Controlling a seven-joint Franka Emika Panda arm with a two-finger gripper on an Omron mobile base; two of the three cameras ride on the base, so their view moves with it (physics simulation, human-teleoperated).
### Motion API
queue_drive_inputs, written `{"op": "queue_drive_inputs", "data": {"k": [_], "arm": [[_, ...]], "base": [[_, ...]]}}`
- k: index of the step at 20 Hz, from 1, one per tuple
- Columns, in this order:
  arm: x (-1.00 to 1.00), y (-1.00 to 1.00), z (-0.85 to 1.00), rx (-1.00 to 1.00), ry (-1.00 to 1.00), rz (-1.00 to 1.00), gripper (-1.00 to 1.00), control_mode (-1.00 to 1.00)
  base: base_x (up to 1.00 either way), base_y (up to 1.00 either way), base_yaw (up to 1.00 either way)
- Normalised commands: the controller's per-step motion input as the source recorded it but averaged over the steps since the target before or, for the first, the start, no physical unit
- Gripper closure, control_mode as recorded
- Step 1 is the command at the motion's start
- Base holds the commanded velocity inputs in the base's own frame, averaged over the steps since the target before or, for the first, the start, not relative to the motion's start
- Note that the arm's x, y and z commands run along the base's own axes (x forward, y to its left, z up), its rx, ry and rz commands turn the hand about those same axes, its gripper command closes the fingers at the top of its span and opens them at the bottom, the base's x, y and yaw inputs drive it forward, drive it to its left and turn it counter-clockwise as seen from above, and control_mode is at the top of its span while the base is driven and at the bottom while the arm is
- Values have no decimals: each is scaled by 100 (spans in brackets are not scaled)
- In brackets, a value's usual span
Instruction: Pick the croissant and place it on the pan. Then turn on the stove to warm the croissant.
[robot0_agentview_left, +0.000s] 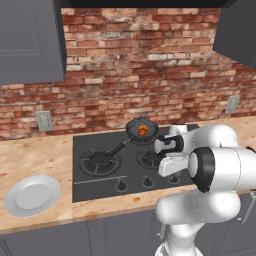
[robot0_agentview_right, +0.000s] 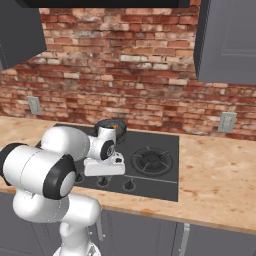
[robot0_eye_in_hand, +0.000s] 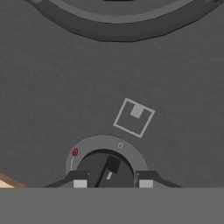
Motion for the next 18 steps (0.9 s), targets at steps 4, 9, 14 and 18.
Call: {"op": "queue_drive_inputs", "data": {"k": [4, 9, 14, 18], "arm": [[-1, -1, -21, 0, 0, 16, 100, -100], [-7, 0, -20, 0, 0, 30, 100, -100], [-14, -3, -18, 0, 0, 34, 100, -100], [-21, -25, -20, 6, -5, 37, 100, -100]], "base": [[0, 0, 0], [0, 0, 0], [0, 0, 0], [0, 0, 0]]}}
